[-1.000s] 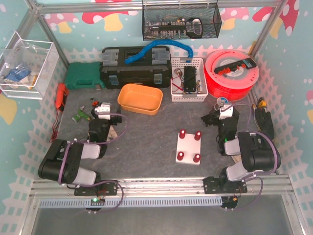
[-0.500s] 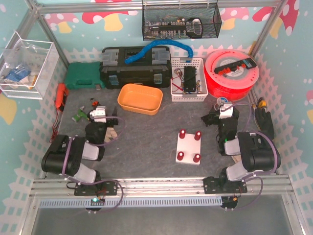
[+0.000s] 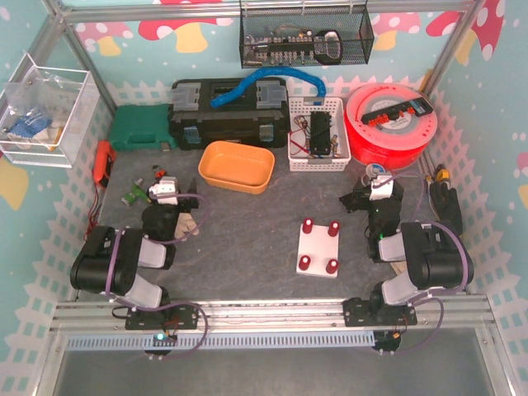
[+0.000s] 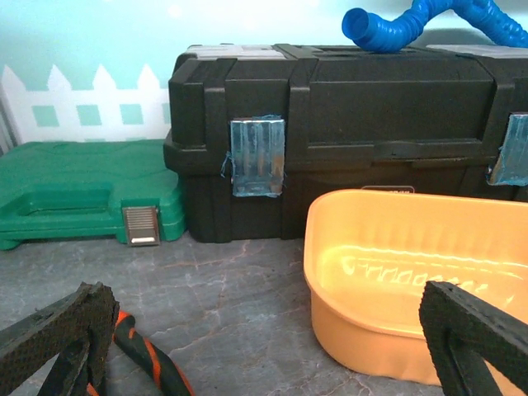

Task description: Install the large spring

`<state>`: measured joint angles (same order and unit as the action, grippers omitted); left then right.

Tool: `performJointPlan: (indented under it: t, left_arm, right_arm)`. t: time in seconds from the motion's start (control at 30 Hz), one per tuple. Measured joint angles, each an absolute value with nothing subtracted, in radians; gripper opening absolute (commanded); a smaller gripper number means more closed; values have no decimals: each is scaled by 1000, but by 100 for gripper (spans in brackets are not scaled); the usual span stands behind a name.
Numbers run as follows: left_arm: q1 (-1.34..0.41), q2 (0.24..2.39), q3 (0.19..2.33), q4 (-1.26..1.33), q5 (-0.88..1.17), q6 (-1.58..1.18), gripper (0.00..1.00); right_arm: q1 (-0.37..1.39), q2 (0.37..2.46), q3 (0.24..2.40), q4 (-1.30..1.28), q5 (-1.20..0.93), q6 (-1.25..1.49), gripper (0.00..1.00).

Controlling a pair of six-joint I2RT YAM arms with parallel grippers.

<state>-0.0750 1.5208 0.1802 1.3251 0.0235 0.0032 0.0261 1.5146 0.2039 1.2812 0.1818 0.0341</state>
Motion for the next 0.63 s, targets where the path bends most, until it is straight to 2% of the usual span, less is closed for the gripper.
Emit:
performJointPlan:
  t: [0.63]
  left_arm:
    - [-56, 1521, 195, 1309, 53, -8, 99]
  right_arm:
    - [26, 1515, 204, 1281, 182, 34, 99]
